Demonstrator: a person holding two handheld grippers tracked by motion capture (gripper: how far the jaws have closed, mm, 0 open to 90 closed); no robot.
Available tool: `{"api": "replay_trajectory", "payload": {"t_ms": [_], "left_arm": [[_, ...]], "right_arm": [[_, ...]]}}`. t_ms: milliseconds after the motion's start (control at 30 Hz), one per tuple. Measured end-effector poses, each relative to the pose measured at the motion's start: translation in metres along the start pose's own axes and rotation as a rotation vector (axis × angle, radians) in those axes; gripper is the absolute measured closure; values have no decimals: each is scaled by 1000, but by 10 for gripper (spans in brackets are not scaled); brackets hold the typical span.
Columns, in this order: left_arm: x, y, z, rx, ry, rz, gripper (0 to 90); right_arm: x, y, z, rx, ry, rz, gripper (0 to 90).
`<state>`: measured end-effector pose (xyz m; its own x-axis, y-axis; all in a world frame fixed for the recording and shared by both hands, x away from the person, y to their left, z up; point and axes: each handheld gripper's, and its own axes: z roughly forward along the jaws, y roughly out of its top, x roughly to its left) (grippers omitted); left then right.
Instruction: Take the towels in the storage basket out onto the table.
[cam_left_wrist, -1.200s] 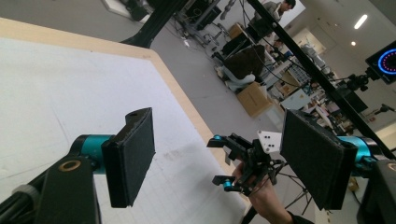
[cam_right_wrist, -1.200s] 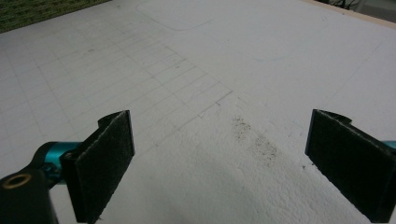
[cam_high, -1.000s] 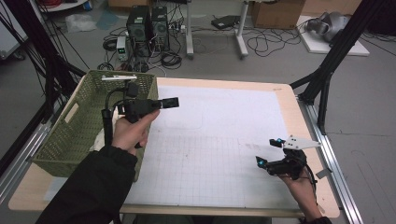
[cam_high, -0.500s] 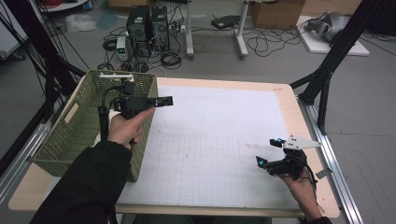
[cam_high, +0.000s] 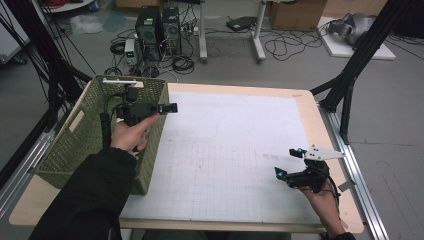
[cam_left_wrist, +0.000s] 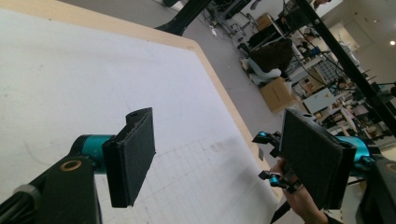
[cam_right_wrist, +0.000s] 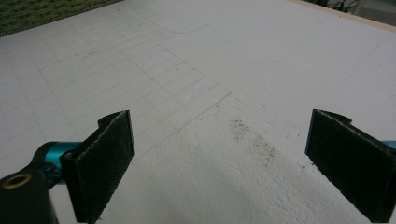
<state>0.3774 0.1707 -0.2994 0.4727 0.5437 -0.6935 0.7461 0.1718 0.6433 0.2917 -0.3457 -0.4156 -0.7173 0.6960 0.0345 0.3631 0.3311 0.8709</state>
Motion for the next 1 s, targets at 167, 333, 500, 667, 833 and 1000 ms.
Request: {"api": "replay_trajectory", "payload": {"t_ms": [167, 333, 500, 667, 833, 1000], "left_arm": [[9, 0, -6, -7, 31, 7, 274], [19, 0, -12, 12, 85, 20, 274], [24, 1, -18, 18, 110, 39, 280], [33, 2, -28, 28, 165, 54, 283], [45, 6, -43, 23, 241, 72, 302], [57, 10, -53, 40, 382, 126, 355]], "right_arm": [[0, 0, 0, 1, -1, 2, 71], [0, 0, 0, -3, 1, -4, 71], [0, 0, 0, -4, 2, -2, 71], [0, 0, -1, -6, 1, 0, 71], [0, 0, 0, -5, 1, -3, 71], [0, 0, 0, -5, -1, -1, 71]]}}
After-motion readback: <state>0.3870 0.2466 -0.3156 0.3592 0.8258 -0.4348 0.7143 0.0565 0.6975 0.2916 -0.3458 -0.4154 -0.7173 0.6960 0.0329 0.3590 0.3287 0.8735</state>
